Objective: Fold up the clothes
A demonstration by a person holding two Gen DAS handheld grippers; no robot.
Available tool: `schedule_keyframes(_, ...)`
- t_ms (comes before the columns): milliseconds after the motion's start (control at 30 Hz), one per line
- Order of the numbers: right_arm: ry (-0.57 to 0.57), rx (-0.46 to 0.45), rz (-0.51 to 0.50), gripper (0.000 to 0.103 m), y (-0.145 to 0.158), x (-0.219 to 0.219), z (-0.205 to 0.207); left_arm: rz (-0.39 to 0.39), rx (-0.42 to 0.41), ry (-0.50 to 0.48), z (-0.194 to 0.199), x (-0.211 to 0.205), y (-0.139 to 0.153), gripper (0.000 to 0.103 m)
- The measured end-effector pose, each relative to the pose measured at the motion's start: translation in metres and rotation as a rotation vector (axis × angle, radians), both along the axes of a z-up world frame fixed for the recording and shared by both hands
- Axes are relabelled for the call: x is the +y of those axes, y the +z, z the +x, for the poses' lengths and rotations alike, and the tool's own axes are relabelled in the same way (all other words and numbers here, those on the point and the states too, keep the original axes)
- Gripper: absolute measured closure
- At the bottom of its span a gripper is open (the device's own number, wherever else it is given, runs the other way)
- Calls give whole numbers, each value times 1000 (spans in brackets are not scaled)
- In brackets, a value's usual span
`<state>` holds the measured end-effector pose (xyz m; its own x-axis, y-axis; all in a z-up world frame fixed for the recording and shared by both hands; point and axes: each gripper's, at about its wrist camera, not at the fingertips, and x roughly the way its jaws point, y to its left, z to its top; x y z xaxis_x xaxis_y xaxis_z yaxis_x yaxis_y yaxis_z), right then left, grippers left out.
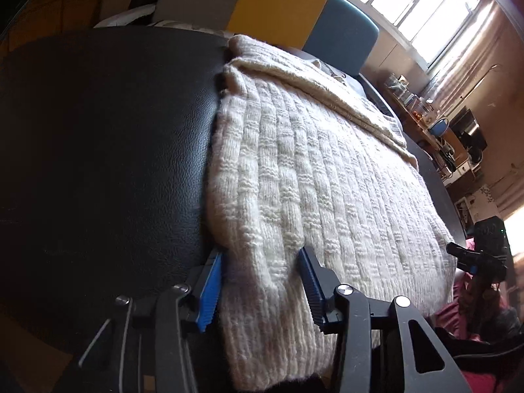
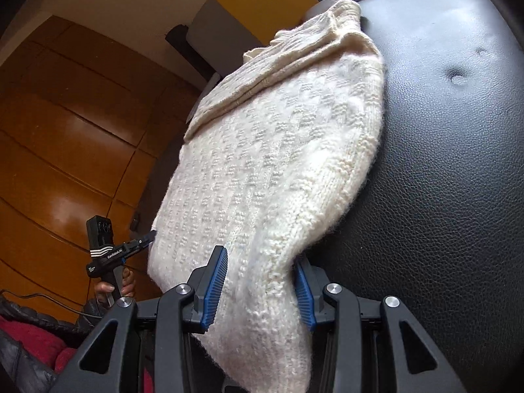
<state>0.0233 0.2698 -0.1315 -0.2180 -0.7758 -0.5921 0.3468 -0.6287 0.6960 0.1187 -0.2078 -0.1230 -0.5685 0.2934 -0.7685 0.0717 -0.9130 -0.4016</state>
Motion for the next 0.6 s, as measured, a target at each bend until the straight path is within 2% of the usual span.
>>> schedule_keyframes(33, -5, 3, 16, 80, 0, 1, 1, 9, -5, 15, 0, -2, 0, 59)
schedule_keyframes(67, -10, 6, 32, 89, -1, 3, 2, 20, -11, 34, 1, -5, 0, 66)
schedule_keyframes(100, -15, 9, 48, 91, -1, 4, 3, 33, -15, 51, 1, -8, -1, 70)
schedule_keyframes(167, -20, 21, 86, 92, -1, 5, 6, 61, -20, 84, 3, -15, -1, 90)
schedule_keyframes(300, 36, 90, 212, 91, 10, -7, 14, 25, -12, 70, 4, -7, 3, 92)
schedule_keyframes(367, 69, 90, 232, 91, 12, -3, 17, 23, -13, 34, 7, 0, 6, 93)
schedule_keyframes(500, 86, 51, 203, 92, 11, 11, 23, 36, -32, -8, 20, 5, 7, 93)
schedule_keyframes(600, 91, 15, 118, 92, 6, 23, 28, 64, -43, -26, 32, 7, 8, 93)
